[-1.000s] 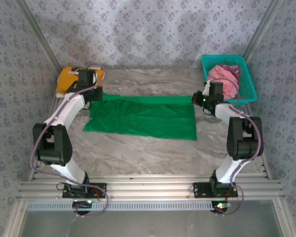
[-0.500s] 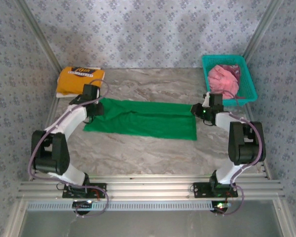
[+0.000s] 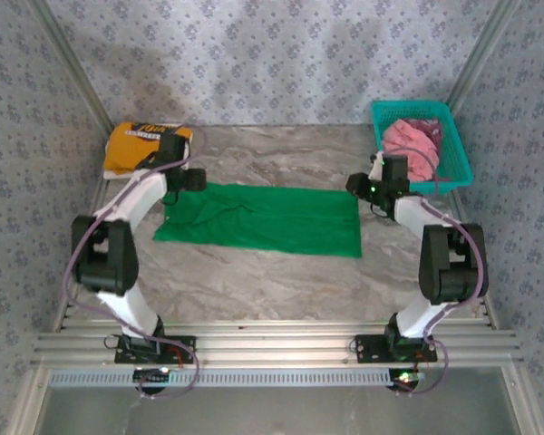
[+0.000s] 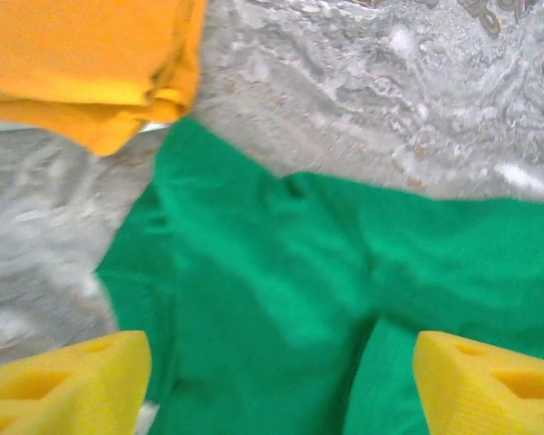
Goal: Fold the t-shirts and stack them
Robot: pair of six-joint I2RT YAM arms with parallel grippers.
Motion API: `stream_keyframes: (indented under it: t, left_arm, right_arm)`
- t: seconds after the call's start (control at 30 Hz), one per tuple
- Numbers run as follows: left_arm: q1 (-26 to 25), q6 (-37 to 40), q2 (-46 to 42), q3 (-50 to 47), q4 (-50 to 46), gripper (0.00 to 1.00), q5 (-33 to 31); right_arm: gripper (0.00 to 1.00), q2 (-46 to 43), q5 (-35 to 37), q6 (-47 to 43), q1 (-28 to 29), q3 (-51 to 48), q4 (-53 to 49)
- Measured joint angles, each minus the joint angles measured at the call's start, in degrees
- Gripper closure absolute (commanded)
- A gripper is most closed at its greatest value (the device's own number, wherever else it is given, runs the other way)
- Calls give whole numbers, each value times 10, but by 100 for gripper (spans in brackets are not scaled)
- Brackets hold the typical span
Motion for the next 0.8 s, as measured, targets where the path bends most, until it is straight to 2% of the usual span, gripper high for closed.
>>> stream_keyframes:
  t: [0.2,0.37,0.5,0.57,0.7,0.77,0.8]
  left_arm:
    - [0,17,127,96,-37,21,34]
    - [-2,19,175,120,-51,24,59]
    - [-9,17,175,105,-49,33,75]
    - [-12,14,175,96,-49,42,84]
    - [-19,15,175,78,-46,44,98]
    - [-22,10,166,60,-36,55,98]
    - [-23,8,156,47,-30,64,99]
  right_arm:
    - [78,44,-10,0,35,48,-5]
    - [78,53,-10,2,40,48,-17]
    - [79,57,-10,2,41,51,-21]
    - [79,61,-9,2,41,53,-23]
    - [79,62,-1,2,41,54,-29]
    - [79,62,2,2,41,54,-31]
    - [79,62,3,2,41,54,-31]
